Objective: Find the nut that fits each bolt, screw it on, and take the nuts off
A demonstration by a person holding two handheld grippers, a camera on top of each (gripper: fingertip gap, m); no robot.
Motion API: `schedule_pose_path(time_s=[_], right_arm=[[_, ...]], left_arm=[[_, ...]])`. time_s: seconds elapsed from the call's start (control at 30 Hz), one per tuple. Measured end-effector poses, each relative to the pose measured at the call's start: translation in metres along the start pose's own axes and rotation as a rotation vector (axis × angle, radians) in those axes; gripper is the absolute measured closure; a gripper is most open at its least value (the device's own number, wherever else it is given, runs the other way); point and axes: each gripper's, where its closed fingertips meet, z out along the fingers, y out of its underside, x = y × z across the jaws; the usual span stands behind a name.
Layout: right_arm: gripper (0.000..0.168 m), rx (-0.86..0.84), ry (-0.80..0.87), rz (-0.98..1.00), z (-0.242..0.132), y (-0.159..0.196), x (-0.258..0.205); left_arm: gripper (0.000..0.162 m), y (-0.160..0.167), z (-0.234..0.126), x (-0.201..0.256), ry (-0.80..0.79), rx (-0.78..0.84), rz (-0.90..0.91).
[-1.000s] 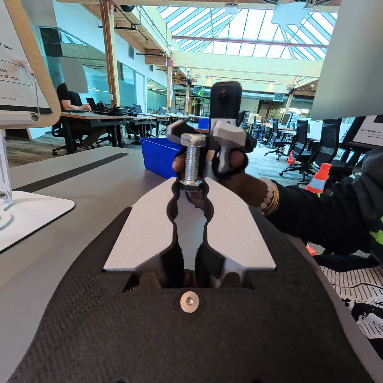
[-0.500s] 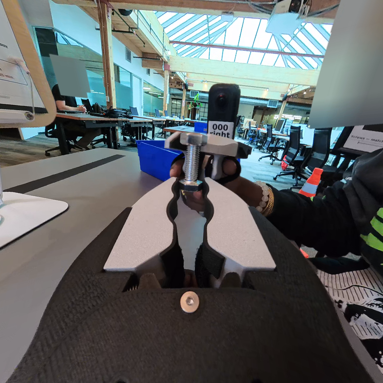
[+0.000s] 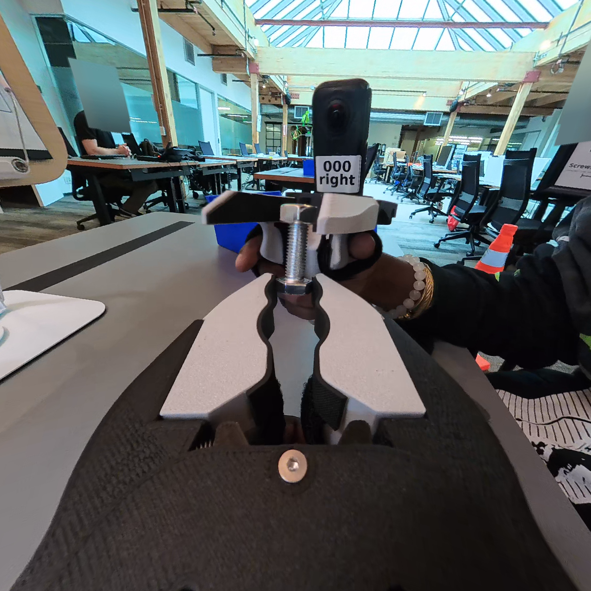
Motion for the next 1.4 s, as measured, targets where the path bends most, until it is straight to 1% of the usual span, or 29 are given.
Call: schedule_pose_path(time_s=[0.13, 0.27, 0.33, 0.5, 0.57, 0.7, 0.9, 1.0, 1.17, 1.2, 1.3, 1.4], right_arm=[[0.132, 0.02, -0.009, -0.005, -0.008, -0.007, 0.001], [0.15, 0.055, 0.01, 0.002, -0.014, -0.014, 0.006], [0.149, 0.071, -0.002, 0.008, -0.015, -0.016, 0.005], [0.128, 0.045, -0.043, 0.016, -0.005, -0.008, -0.004], [0.124, 0.026, -0.03, 0.005, -0.002, -0.004, -0.004], [0.126, 0.007, -0.018, -0.011, -0.002, -0.002, -0.002], [0.142, 0.057, -0.024, 0.005, -0.011, -0.013, 0.0], [0.142, 0.075, -0.031, 0.007, -0.013, -0.016, -0.001], [0.129, 0.055, -0.032, -0.001, -0.006, -0.01, -0.004], [0.129, 0.05, -0.032, -0.002, -0.005, -0.009, -0.005], [0.137, 0.042, -0.034, -0.01, -0.006, -0.009, -0.005], [0.138, 0.049, -0.023, -0.012, -0.009, -0.011, -0.002]], left_arm=[[0.141, -0.01, -0.006, -0.005, -0.001, 0.051, -0.028], [0.141, -0.015, -0.009, -0.008, -0.01, 0.072, -0.03], [0.141, -0.015, -0.008, -0.007, -0.007, 0.069, -0.032], [0.141, -0.006, -0.004, -0.007, -0.016, 0.029, -0.028], [0.141, -0.001, -0.002, -0.004, -0.011, 0.003, -0.016], [0.141, 0.0, 0.0, 0.0, 0.004, -0.001, -0.003], [0.141, -0.016, -0.009, -0.008, -0.012, 0.073, -0.031], [0.141, -0.015, -0.009, -0.008, -0.013, 0.068, -0.029], [0.141, -0.007, -0.004, -0.004, -0.006, 0.032, -0.024], [0.141, -0.006, -0.003, -0.003, -0.002, 0.025, -0.024], [0.141, -0.007, -0.004, -0.003, 0.001, 0.031, -0.021], [0.141, -0.011, -0.006, -0.006, -0.008, 0.049, -0.028]])
